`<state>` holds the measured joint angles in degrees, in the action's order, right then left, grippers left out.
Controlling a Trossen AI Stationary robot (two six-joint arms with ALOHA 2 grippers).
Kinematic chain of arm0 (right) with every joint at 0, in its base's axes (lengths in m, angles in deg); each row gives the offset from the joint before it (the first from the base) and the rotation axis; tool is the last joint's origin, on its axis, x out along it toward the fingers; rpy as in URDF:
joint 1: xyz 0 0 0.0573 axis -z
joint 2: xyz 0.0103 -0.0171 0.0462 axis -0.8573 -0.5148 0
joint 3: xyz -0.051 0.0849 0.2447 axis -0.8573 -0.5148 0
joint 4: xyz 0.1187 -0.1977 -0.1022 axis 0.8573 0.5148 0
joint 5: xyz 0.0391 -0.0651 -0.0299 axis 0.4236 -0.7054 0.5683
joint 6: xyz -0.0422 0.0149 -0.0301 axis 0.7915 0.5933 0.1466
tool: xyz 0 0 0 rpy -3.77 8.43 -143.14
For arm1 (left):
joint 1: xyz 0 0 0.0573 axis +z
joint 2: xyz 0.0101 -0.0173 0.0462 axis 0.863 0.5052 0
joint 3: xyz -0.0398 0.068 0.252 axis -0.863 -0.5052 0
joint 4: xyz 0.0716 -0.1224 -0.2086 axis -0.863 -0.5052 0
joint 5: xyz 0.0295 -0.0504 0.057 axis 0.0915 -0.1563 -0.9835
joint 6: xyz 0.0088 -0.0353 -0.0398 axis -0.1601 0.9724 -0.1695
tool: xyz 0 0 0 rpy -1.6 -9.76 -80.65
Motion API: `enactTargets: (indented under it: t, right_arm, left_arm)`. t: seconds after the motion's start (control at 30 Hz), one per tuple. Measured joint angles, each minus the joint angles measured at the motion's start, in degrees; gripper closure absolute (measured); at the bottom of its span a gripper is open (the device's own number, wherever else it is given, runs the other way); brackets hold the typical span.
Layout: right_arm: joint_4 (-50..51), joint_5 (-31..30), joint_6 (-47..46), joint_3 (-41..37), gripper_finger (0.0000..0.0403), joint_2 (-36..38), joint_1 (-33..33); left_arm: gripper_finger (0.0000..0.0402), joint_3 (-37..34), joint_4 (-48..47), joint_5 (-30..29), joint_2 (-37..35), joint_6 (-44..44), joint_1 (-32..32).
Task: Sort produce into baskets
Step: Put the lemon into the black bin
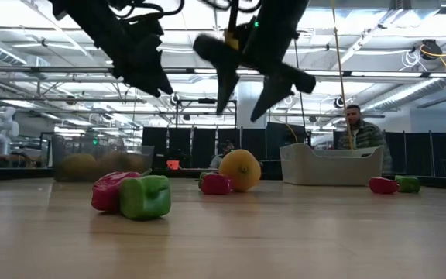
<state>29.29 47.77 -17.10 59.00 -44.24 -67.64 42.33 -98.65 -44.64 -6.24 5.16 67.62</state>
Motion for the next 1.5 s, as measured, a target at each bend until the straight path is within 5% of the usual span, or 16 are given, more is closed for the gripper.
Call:
enactTargets:
  t: [0.43, 1.2, 1.5]
  right_arm:
    - [-2.7, 5.56, -1.32, -0.03, 0.0122, -8.68, -0.04]
    - [-1.78, 6.46, -3.3, 0.06, 0.0122, -14.14, -1.7]
    - [-1.61, 7.03, -2.72, 0.04, 0.0168, -14.02, -2.54]
  left_arm:
    - [0.0068, 0.0, 7.81, 7.28, 0.0, 1.2, -0.2]
    - [0.0068, 0.0, 5.58, 7.5, 0.0, 4.15, -2.43]
    - [0.0068, 0.02, 5.64, 7.43, 0.0, 4.15, -2.49]
